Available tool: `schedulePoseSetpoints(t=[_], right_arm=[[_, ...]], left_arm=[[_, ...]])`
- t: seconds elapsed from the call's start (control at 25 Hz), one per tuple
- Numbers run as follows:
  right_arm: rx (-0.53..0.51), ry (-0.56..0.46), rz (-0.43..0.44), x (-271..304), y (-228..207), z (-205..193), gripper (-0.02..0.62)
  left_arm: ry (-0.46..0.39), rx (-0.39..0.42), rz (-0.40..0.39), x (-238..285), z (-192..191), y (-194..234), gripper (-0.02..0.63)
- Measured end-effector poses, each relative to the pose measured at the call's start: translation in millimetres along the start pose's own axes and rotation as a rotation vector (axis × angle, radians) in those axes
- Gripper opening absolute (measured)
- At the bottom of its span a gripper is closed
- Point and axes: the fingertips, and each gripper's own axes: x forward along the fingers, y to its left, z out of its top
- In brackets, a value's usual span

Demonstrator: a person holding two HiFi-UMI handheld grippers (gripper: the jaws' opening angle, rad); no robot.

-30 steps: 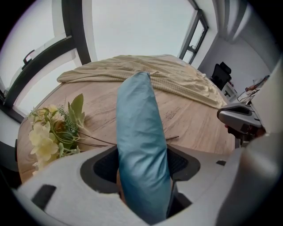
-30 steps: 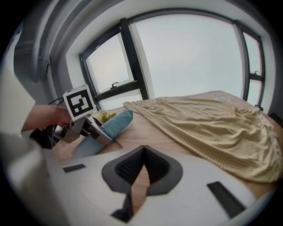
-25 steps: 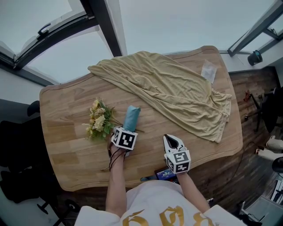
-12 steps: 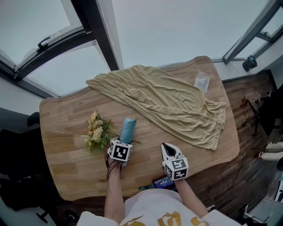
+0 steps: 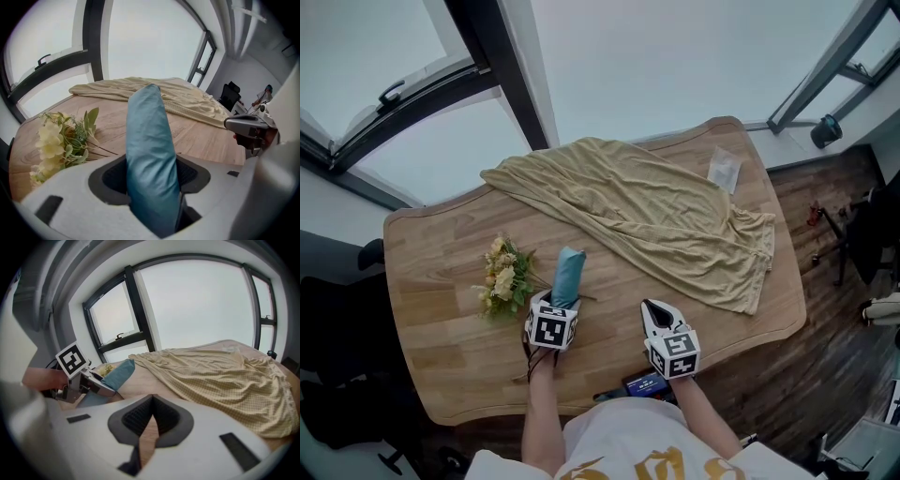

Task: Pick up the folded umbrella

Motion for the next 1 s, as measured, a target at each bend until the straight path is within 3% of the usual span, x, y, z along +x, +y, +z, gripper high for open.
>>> schedulePoseSetpoints(t=[0.72, 1.0], right_arm=[[-0.075, -0.061, 0.056, -27.0, 21.8, 25.9, 0.011], [-0.091, -0.109, 0.064, -44.2, 29.2, 37.0, 0.011]], left_arm=[[-0.251, -0.085, 0.021, -67.5, 16.5, -16.1, 0.282], [-0.354, -0.084, 0.032, -99.1, 14.3, -25.8, 0.282]])
